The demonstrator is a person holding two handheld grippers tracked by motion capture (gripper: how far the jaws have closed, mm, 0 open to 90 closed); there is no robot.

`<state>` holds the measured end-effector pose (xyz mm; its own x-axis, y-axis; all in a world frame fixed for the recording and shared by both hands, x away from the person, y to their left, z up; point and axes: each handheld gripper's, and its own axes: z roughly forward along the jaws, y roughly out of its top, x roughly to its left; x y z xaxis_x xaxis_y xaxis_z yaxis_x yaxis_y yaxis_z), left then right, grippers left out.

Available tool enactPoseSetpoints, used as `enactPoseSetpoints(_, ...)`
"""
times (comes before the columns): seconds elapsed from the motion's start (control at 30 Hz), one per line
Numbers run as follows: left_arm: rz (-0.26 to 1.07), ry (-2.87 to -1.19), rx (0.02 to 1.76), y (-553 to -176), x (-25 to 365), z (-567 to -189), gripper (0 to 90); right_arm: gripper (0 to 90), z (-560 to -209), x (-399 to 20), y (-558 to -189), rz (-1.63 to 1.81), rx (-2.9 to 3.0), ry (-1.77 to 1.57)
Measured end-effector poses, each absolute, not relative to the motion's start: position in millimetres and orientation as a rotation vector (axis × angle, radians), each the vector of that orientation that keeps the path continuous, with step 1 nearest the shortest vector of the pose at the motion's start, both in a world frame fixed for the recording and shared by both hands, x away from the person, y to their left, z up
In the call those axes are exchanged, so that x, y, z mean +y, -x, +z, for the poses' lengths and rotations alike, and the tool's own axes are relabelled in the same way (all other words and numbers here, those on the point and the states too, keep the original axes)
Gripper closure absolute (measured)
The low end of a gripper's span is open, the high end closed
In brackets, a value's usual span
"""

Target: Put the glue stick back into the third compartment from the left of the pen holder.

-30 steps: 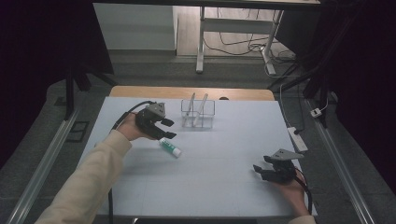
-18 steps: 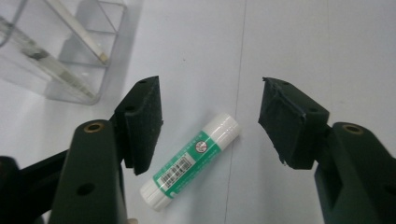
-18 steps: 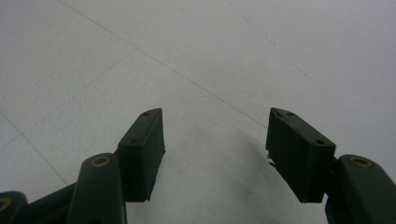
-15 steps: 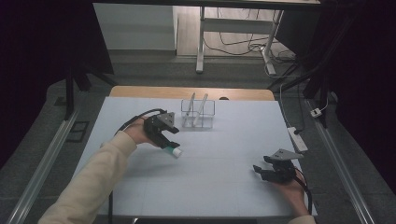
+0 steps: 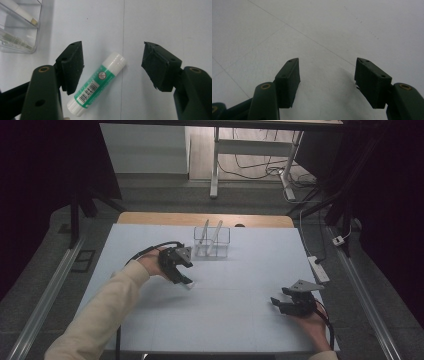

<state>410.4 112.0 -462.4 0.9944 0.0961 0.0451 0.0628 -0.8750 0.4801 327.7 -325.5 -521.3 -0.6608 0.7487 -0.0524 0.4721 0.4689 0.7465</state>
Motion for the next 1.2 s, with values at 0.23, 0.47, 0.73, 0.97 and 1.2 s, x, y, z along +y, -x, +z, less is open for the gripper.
enactPoseSetpoints(0.23, 0.089, -2.675, 0.106, -412, 112, -469, 29.6, 36.1, -522, -325, -328, 1.022, 2.353, -1.030)
enactPoseSetpoints(0.47, 0.079, -2.717, 0.082, -416, 107, -480, 27.7, 36.0, -523, -325, -328, 1.013, 2.359, -1.031)
enactPoseSetpoints(0.73, 0.058, -2.760, 0.050, -420, 102, -492, 27.7, 35.9, -524, -325, -328, 0.999, 2.370, -1.025)
enactPoseSetpoints(0.97, 0.058, -2.784, 0.010, -421, 99, -499, 33.1, 35.9, -524, -325, -329, 1.004, 2.371, -1.029)
enactPoseSetpoints(1.2, 0.062, -2.803, -0.055, -421, 95, -504, 41.0, 35.8, -524, -325, -329, 1.005, 2.372, -1.030)
